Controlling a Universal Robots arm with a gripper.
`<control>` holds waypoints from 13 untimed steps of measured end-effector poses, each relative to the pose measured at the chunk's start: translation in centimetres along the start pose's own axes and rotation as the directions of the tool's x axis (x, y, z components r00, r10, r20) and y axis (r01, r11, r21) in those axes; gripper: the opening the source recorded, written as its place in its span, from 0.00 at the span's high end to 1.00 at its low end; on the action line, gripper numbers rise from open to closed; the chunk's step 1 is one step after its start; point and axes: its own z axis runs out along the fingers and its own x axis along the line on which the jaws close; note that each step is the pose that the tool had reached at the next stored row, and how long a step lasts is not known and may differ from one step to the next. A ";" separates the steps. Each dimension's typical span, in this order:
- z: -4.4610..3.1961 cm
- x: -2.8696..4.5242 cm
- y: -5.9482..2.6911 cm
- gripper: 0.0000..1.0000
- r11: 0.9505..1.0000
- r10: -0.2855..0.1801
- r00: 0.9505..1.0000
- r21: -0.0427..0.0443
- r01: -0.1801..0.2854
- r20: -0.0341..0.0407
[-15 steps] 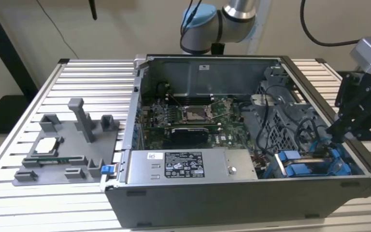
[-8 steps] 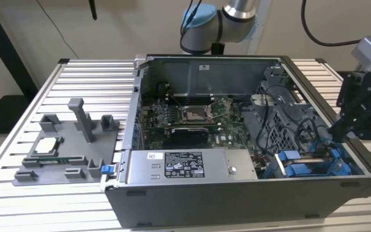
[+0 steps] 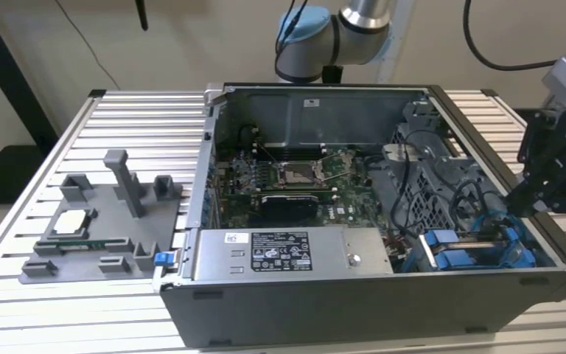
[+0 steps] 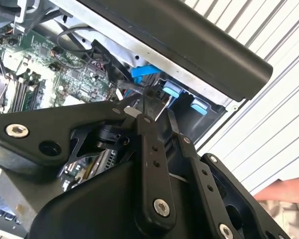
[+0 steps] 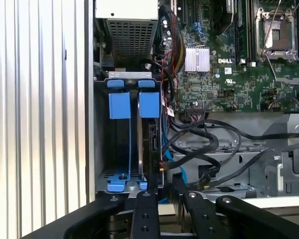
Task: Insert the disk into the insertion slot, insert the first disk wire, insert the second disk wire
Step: 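Insert the second disk wire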
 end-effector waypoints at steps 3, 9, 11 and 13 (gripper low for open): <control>-0.01 -0.16 -0.13 0.00 1.000 0.000 1.000 0.000 0.000 0.000; 0.08 -0.92 -0.18 0.00 1.000 -0.002 1.000 0.000 0.002 0.000; 0.11 -0.99 -0.33 0.00 1.000 -0.006 1.000 0.000 0.006 -0.001; 0.13 -1.01 -0.52 0.00 1.000 -0.008 1.000 -0.001 0.008 -0.002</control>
